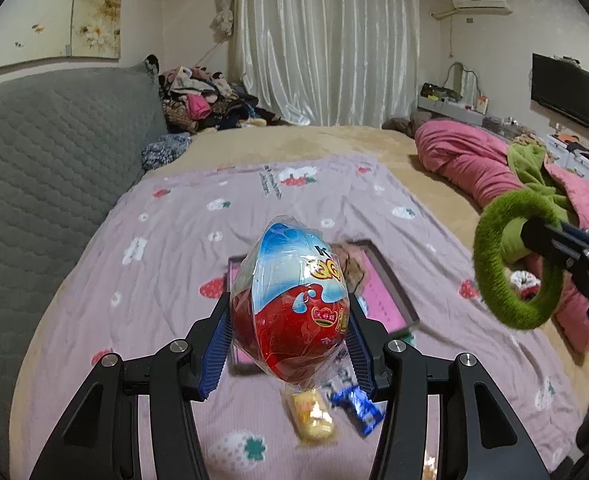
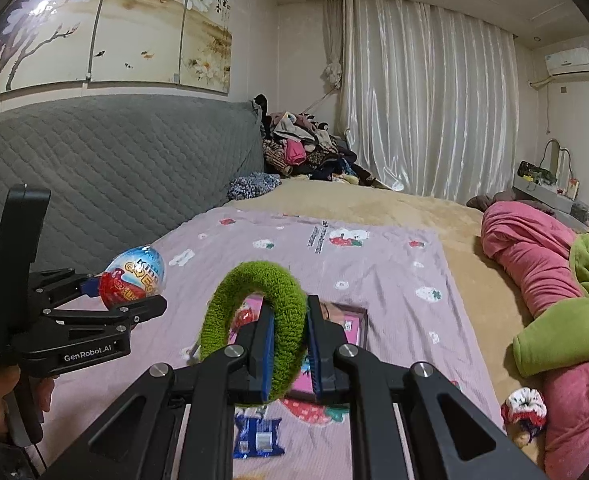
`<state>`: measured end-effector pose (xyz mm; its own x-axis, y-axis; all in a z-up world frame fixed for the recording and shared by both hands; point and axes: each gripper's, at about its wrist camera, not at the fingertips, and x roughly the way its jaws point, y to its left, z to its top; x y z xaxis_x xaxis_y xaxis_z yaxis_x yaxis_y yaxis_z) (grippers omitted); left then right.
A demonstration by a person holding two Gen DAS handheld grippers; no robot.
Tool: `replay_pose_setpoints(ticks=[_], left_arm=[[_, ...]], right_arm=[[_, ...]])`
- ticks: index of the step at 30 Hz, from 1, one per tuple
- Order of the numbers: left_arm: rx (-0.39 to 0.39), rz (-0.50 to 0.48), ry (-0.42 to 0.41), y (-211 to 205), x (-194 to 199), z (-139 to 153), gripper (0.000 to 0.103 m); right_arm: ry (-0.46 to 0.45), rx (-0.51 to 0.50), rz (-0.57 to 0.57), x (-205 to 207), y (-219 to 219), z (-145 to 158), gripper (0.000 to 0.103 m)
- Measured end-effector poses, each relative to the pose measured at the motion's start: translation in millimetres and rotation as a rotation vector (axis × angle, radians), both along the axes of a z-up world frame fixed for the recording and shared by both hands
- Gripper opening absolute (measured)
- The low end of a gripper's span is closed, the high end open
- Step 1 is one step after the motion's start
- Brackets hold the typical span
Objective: Organize objects
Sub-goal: 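Lift and carry the wrapped egg and green ring over the pink tray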
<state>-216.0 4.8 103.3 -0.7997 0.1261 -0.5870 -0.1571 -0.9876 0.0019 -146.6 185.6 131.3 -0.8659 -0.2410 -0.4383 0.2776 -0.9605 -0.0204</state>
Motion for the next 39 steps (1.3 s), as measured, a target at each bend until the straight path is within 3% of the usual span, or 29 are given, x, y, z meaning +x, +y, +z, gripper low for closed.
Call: replay_pose_setpoints(ticks=[9, 17, 30, 39], left_arm=[[0.009, -0.027, 0.038, 14.8, -42.8, 14.8, 0.054], [0.004, -0.028, 0.022, 23.2, -85.9, -2.8, 0.054], [0.042, -0.018, -0.034, 24.3, -141.4, -66.9, 0.054], [0.086, -0.001, -0.100, 19.5, -167.3, -135.0, 0.054]], right_arm=[[0.031, -0.018, 0.009, -38.2, 4.5, 5.5, 0.015], [0.043, -0.024, 0.010, -75.2, 8.8, -2.7, 0.015], [-0.008, -0.034, 0.001, -128.2, 16.0, -57.8, 0.015], [-0.101, -0.045, 0.008, -160.4, 16.2, -126.3, 0.015]])
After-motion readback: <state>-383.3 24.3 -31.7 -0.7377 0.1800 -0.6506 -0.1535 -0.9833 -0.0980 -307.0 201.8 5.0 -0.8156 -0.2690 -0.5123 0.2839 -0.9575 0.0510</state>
